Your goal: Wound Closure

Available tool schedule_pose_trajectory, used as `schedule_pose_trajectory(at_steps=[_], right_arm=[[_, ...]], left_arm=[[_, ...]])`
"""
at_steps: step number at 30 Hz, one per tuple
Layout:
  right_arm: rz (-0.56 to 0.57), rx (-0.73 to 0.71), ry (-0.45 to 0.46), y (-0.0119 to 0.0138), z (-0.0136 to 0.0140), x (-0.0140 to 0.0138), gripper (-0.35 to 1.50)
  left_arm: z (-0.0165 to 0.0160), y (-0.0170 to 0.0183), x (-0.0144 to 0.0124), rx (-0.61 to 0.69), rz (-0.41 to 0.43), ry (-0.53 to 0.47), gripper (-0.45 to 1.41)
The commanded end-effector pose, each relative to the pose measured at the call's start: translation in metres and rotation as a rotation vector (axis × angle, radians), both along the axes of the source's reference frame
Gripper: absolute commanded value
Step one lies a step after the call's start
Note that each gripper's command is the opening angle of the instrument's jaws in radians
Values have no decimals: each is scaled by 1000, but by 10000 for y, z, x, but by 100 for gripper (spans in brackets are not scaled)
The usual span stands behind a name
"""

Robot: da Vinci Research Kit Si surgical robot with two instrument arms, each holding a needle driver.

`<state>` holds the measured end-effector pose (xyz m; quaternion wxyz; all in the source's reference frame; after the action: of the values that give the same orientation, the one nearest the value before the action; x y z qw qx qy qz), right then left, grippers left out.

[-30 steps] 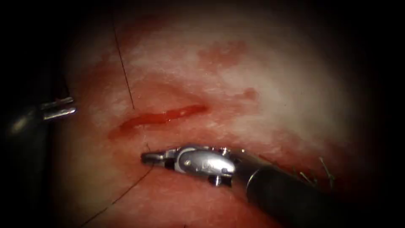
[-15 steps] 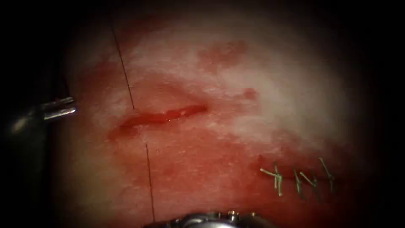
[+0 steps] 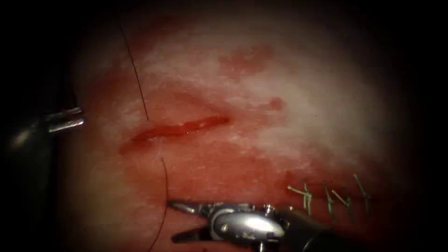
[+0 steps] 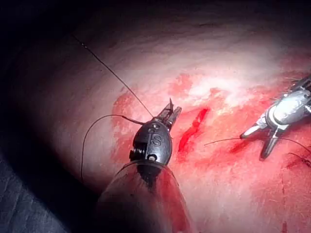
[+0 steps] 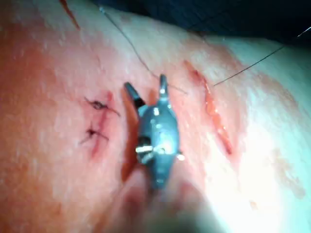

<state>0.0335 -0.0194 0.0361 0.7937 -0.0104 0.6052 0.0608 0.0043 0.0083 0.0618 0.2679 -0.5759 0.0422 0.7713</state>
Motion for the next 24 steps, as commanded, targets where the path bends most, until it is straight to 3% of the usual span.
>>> schedule_pose_trajectory(at_steps=[1, 7, 12, 14, 15, 16, 17, 18, 24], right_arm=[[11, -3, -9, 17, 24, 9, 126], [22, -3, -11, 48, 72, 31, 126], [17, -6, 6, 51, 83, 53, 126], [20, -7, 5, 51, 84, 61, 118], [11, -5, 10, 51, 84, 61, 98], [-19, -1, 29, 50, 83, 60, 47], [-65, 9, 34, 48, 81, 58, -20], [-83, 13, 27, 47, 80, 56, -35], [-109, 11, 34, 27, 60, 41, -35]], left_arm=[[6, 1, -4, 0, 1, -1, -45], [6, 1, -4, 0, 1, -1, -45], [6, 1, -4, 0, 1, -1, -45], [6, 1, -4, 0, 1, -1, -45], [6, 1, -4, 0, 1, -1, -45], [6, 1, -4, 0, 2, -1, -45], [6, 1, -3, 0, 2, -1, -45], [6, 1, -3, 0, 2, -1, -45], [6, 1, -3, 0, 2, -1, -45]])
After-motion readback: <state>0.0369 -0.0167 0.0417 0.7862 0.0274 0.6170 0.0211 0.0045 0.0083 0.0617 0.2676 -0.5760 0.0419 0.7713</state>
